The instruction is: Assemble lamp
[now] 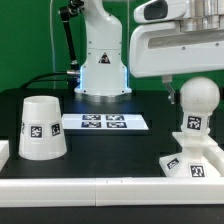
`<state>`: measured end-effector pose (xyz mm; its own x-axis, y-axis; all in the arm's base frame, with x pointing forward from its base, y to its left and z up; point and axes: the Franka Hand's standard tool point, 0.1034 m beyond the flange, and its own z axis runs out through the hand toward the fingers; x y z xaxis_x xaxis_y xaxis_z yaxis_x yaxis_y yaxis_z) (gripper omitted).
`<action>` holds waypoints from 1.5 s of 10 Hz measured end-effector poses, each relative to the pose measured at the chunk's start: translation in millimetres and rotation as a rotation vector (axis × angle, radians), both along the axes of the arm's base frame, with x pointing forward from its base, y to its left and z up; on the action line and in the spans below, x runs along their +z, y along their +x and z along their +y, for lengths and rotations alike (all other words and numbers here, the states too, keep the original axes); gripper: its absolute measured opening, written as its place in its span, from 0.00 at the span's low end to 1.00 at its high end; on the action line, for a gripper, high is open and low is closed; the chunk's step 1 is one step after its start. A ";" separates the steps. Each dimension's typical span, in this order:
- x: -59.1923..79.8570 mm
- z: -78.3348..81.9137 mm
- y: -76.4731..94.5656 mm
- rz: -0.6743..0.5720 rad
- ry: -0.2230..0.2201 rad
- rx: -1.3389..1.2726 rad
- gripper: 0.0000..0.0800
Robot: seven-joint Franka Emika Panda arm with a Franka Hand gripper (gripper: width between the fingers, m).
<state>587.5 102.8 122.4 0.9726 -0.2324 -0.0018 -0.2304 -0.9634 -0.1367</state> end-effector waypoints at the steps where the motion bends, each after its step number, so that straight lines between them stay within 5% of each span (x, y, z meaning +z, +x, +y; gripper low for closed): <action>1: -0.1 -0.6 0.3 0.007 0.002 -0.067 0.72; 8: -1.8 1.7 -1.2 0.107 0.054 -0.718 0.73; 11: 0.7 3.0 -1.9 0.093 0.022 -0.533 0.87; 15: 1.9 5.6 -2.6 0.050 -0.010 -0.144 0.87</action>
Offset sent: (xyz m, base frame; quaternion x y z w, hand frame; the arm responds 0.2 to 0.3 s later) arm -0.0083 -0.0085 -0.0030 -0.0198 0.0019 0.2943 0.9555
